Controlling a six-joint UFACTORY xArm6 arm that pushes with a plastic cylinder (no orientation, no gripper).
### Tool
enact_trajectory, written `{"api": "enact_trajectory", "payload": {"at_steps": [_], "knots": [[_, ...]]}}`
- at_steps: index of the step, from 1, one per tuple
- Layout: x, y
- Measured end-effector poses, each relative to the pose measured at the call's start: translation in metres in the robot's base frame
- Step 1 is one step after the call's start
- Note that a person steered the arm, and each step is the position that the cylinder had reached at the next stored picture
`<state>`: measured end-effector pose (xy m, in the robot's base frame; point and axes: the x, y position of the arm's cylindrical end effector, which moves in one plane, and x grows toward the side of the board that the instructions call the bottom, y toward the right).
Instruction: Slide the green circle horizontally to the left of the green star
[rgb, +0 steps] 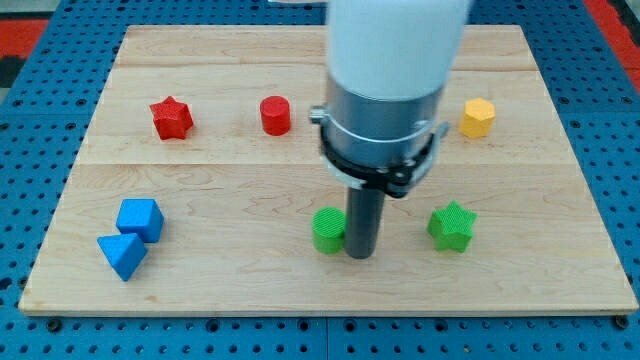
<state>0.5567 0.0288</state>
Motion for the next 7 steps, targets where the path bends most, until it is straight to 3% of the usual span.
{"api": "enact_trajectory", "payload": {"at_steps": [1, 2, 3, 4, 6, 7], "knots": [[0.047, -0.005], [0.017, -0.067], [-0.004, -0.089], [-0.005, -0.049], [0.002, -0.054], [0.026, -0.113]]}}
